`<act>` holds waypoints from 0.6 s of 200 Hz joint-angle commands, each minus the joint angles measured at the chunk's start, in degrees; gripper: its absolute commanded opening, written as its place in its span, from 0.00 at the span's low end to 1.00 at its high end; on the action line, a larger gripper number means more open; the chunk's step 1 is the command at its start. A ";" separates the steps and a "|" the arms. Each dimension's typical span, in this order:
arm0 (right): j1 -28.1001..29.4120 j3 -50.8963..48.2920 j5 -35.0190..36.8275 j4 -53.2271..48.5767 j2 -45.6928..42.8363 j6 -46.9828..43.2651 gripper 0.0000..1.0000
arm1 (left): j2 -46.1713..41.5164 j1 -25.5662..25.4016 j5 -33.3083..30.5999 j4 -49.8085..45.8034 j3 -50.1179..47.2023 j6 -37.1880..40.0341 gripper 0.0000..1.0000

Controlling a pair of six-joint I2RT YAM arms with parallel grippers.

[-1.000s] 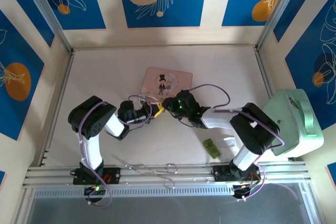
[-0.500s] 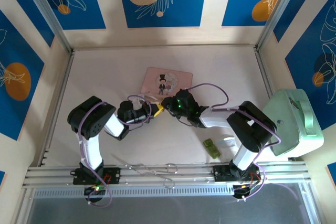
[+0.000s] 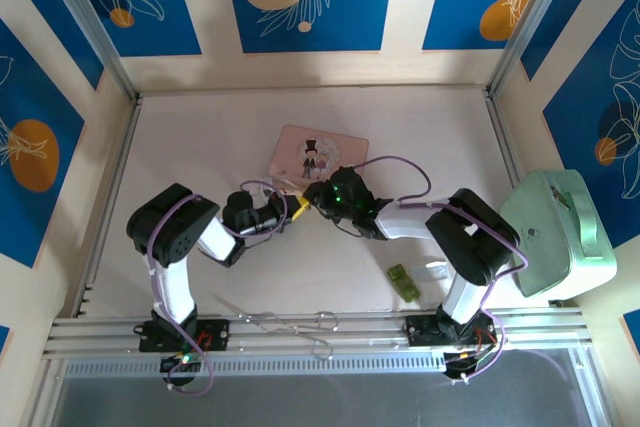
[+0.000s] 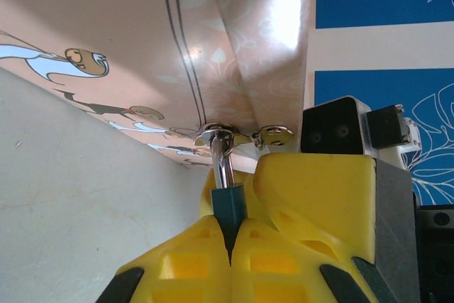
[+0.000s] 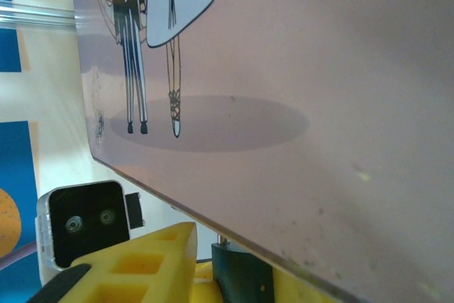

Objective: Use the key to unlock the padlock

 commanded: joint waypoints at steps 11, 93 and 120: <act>1.27 -0.82 -7.64 -5.90 4.83 9.42 0.14 | -1.92 -1.47 5.37 3.08 0.25 0.93 0.00; 0.83 -5.07 -8.47 -0.81 2.45 8.52 0.00 | -2.45 -1.03 4.72 3.08 -1.20 1.79 0.36; 0.64 -5.95 -7.84 -1.49 1.03 7.03 0.00 | -5.58 0.21 3.80 0.83 -3.02 1.90 0.52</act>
